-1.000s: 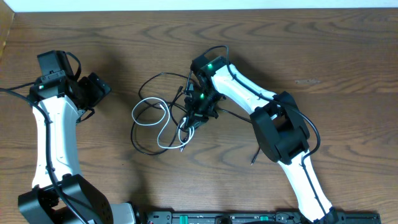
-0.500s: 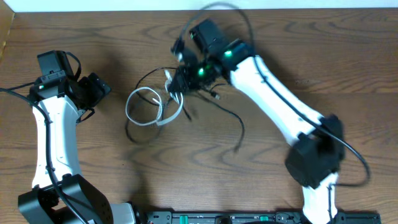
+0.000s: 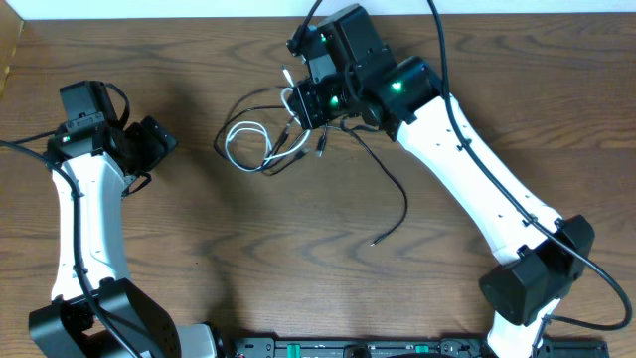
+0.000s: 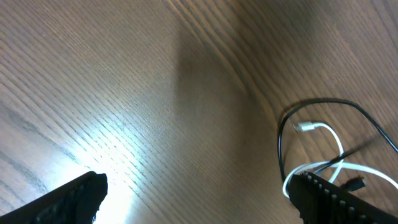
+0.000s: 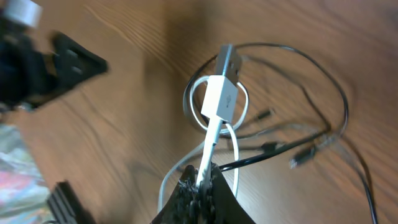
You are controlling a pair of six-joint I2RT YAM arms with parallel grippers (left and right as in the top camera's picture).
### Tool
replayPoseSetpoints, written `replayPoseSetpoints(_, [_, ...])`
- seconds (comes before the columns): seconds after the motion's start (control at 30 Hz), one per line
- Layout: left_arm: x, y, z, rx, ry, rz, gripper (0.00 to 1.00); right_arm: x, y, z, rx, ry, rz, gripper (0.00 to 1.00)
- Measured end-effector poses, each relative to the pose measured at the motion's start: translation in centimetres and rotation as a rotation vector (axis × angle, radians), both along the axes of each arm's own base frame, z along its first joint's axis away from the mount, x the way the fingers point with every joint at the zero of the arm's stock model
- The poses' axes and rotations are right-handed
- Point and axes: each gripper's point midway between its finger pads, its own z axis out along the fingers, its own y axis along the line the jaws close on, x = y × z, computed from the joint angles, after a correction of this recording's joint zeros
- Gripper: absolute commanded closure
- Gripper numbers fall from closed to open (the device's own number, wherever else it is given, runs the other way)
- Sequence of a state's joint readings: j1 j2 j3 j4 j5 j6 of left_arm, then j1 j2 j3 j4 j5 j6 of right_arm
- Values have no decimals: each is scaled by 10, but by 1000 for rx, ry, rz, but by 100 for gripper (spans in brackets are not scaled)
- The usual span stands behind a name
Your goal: Untangle cables
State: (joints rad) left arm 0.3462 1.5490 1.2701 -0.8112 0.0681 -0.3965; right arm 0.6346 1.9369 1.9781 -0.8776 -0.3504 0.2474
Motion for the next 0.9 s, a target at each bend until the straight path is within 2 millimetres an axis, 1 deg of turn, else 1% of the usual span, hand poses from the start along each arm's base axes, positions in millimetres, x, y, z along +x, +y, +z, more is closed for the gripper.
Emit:
replayPoseSetpoints(0.07, [0,0,0,0,0,0,2,-1,-5,-15,-48,31,-12,97])
replayPoseSetpoints(0.1, [0,0,0,0,1,0,2,-1,-7,-22,-69,47,-18,94])
replayPoseSetpoints(0.13, [0,0,0,0,0,0,2,-2,-9,-30,-89,65,-20,84])
replayPoseSetpoints(0.17, [0,0,0,0,0,0,2,-2,-11,-40,-114,83,-24,69])
replayPoseSetpoints(0.23, [0,0,0,0,0,0,2,-2,-16,-57,-161,112,-34,66])
replayPoseSetpoints(0.27, [0,0,0,0,0,0,2,-1,-18,-63,-181,119,-40,61])
replayPoseSetpoints(0.3, [0,0,0,0,0,0,2,0,-18,-66,-189,122,-41,53])
replayPoseSetpoints(0.37, [0,0,0,0,0,0,2,2,-22,-74,-220,124,-52,46])
replayPoseSetpoints(0.53, [0,0,0,0,0,0,2,7,-24,-77,-238,110,-71,25])
replayPoseSetpoints(0.57, [0,0,0,0,0,0,2,8,-25,-77,-240,106,-71,24])
replayPoseSetpoints(0.67, [0,0,0,0,0,0,2,8,-26,-77,-246,104,-72,25])
replayPoseSetpoints(0.73, [0,0,0,0,0,0,2,6,-27,-79,-255,109,-73,30])
replayPoseSetpoints(0.77, [0,0,0,0,0,0,2,5,-28,-79,-261,113,-72,36])
replayPoseSetpoints(0.83, [0,0,0,0,1,0,2,2,-29,-82,-271,126,-75,36])
replayPoseSetpoints(0.9, [0,0,0,0,0,0,2,-3,-31,-89,-286,147,-73,41])
